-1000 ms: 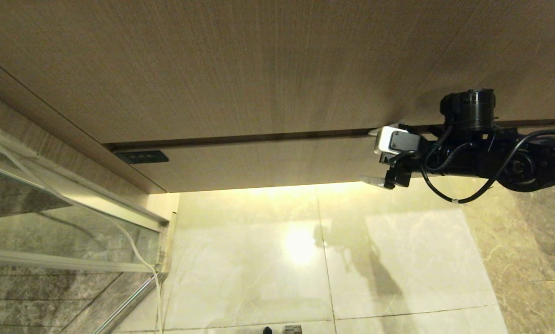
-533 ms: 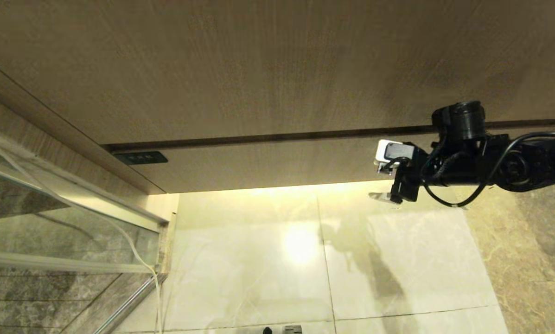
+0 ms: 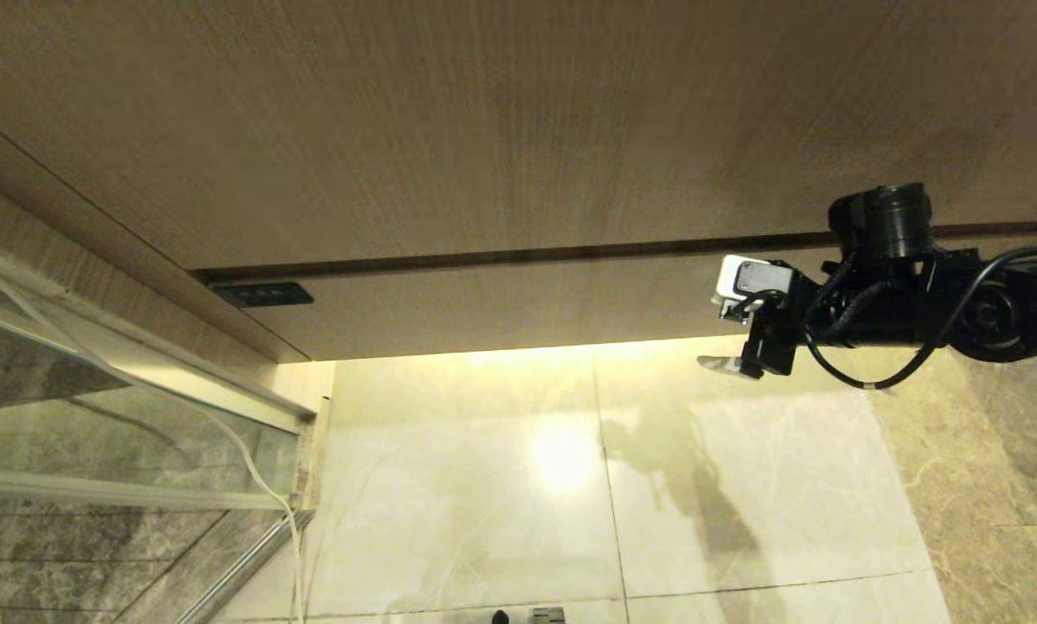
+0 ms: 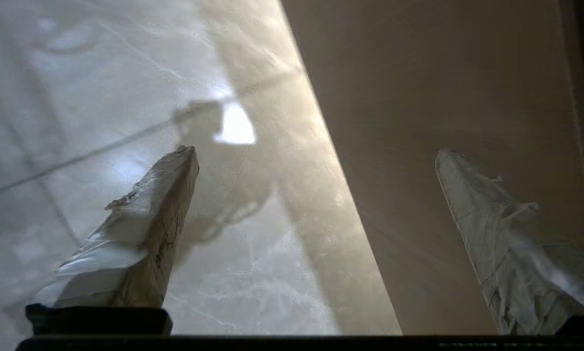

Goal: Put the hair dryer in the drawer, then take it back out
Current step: Pull open the drawer

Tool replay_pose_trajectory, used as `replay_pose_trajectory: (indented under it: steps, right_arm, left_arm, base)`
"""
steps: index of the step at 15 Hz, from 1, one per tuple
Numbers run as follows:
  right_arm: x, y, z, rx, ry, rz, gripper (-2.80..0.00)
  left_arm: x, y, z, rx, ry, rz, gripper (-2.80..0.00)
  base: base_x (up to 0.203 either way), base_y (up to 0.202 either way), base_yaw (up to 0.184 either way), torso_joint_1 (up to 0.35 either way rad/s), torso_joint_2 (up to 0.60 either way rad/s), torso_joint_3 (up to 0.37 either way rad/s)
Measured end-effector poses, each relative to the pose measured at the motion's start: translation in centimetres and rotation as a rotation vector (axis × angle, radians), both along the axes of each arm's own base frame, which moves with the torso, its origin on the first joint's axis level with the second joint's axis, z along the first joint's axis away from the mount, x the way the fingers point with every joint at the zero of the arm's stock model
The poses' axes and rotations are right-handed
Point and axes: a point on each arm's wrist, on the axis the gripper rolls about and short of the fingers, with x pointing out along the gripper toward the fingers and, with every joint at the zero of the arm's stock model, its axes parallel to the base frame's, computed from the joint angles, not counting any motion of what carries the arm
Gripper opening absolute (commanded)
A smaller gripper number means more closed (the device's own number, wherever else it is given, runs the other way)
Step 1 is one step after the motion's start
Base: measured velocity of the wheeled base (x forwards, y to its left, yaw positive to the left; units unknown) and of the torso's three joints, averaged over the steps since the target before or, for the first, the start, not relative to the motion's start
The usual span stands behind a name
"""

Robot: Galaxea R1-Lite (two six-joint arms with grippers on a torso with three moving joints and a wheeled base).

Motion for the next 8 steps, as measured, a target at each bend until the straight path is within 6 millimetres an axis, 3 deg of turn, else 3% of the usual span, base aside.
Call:
replay_pose_trajectory:
  steps: [8]
  right_arm:
    - [-2.5, 0.5, 0.4, -0.001, -0.127, 0.126, 0.00]
  left_arm:
    - [0.0, 0.0, 0.0, 0.000, 0.000, 0.000, -2.80]
  base:
    - [0.000, 0.000, 0.000, 0.000, 0.00, 0.000]
